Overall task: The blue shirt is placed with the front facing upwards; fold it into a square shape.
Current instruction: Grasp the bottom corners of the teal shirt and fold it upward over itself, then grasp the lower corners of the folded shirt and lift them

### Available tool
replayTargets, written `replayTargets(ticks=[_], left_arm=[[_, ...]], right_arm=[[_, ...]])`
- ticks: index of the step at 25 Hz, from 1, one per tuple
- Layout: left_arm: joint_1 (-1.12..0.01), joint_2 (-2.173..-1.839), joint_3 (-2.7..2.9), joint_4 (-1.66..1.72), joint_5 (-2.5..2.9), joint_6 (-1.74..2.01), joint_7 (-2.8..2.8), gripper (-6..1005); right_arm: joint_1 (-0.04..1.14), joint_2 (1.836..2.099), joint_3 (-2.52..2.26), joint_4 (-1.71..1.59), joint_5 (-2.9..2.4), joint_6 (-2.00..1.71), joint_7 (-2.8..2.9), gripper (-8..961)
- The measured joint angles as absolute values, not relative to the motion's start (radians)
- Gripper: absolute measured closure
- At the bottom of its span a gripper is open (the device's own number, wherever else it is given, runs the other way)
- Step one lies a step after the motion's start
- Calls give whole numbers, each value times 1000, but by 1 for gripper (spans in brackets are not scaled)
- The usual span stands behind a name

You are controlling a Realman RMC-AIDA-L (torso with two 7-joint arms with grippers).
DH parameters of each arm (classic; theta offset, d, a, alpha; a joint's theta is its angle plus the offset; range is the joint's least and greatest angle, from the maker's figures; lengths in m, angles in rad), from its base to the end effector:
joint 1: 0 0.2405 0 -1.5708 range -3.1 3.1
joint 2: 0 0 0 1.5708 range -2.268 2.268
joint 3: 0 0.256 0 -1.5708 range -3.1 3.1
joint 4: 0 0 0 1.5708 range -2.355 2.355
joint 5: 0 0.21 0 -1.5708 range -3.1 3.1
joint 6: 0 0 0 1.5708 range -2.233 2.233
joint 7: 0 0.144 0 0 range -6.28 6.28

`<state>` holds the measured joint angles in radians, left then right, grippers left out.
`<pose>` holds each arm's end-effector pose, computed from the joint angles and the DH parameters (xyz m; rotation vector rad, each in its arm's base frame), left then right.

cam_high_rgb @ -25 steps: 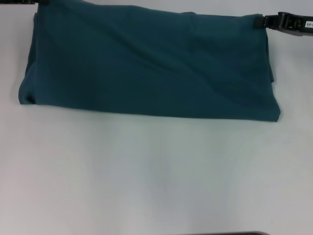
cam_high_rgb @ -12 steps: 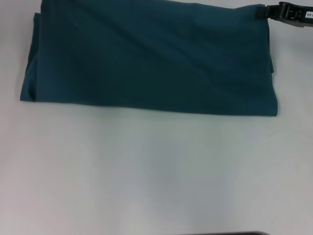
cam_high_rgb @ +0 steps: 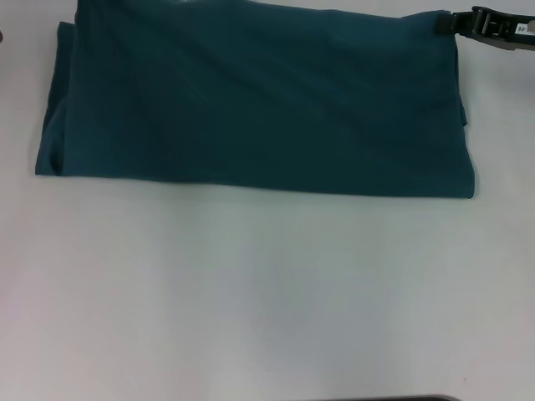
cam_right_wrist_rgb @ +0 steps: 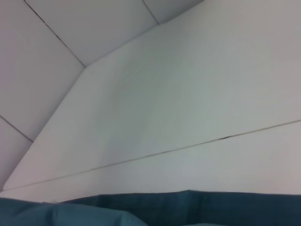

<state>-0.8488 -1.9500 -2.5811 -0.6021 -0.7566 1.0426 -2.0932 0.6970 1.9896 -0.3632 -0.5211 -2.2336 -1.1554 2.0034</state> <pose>-0.2498 0.4619 0.0657 -2.1748 -1.1647 -0.3481 0.3007 0.4076 0.0457 -2.0528 1.4536 0.6678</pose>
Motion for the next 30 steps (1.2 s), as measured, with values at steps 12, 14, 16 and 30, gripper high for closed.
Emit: replayTargets(ticks=[12, 14, 16, 30], left_arm=[[-830, -2028, -2525, -646, -753, 871, -2114, 823], [-825, -2030, -2524, -646, -754, 855, -2117, 783], [-817, -2032, -2524, -648, -755, 844, -2118, 743], [-686, -2095, -2523, -877, -846, 1032, -2111, 248]], right_arm=[[722, 2016, -421, -494, -2225, -997, 2022, 873], [723, 2018, -421, -493, -2225, -974, 2027, 802], [723, 2019, -420, -493, -2224, -959, 2029, 731], [602, 2020, -423, -573, -2060, -1138, 1919, 317]])
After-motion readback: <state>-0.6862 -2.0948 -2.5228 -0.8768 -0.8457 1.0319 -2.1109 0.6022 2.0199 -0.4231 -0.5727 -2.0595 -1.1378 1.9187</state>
